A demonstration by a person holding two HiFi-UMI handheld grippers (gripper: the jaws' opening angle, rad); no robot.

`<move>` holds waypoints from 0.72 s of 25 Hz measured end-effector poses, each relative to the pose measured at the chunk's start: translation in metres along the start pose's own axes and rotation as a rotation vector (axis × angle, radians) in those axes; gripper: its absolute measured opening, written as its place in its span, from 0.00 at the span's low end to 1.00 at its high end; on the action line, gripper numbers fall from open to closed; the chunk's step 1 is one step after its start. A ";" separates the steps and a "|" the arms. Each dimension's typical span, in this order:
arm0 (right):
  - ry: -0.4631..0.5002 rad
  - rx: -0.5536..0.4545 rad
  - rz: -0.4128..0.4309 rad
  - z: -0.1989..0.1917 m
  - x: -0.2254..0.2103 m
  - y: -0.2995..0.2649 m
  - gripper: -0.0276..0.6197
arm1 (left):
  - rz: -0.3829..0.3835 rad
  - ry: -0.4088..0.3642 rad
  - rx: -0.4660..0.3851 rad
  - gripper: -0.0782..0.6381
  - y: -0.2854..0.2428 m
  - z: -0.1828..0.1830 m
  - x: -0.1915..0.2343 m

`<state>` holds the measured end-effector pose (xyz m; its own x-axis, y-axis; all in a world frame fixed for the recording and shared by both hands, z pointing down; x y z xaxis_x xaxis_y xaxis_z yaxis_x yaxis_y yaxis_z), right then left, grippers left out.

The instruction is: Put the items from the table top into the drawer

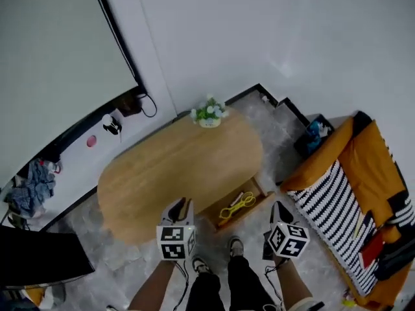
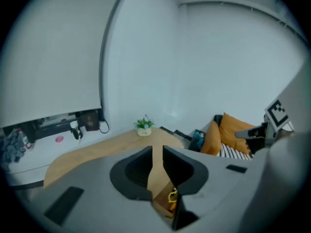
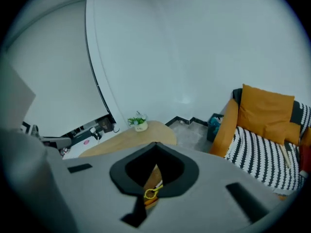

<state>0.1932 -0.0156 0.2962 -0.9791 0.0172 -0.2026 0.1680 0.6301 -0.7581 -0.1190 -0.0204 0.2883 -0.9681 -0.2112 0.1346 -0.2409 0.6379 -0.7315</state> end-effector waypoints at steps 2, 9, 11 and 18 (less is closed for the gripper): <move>0.034 -0.036 0.008 0.020 0.011 0.030 0.03 | 0.034 0.051 -0.075 0.20 0.042 0.019 0.008; 0.103 -0.216 0.005 0.087 0.033 0.122 0.03 | 0.113 0.122 -0.266 0.13 0.145 0.064 0.014; 0.108 -0.259 0.012 0.101 0.040 0.137 0.03 | 0.111 0.137 -0.301 0.13 0.161 0.072 0.015; 0.171 -0.282 0.018 0.118 0.051 0.154 0.03 | 0.104 0.148 -0.344 0.13 0.174 0.091 0.009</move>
<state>0.1821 -0.0090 0.0962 -0.9854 0.1451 -0.0893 0.1702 0.8182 -0.5492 -0.1637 0.0210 0.1011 -0.9820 -0.0393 0.1849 -0.1255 0.8668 -0.4826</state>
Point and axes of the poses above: the fingertips, and each gripper's own axes: y backward along the fingers, x to its left, z out of its top, the point moved 6 cm from there along y, backward along the fingers, and after that the axes turned 11 degrees about x, right-handed, at the moved point
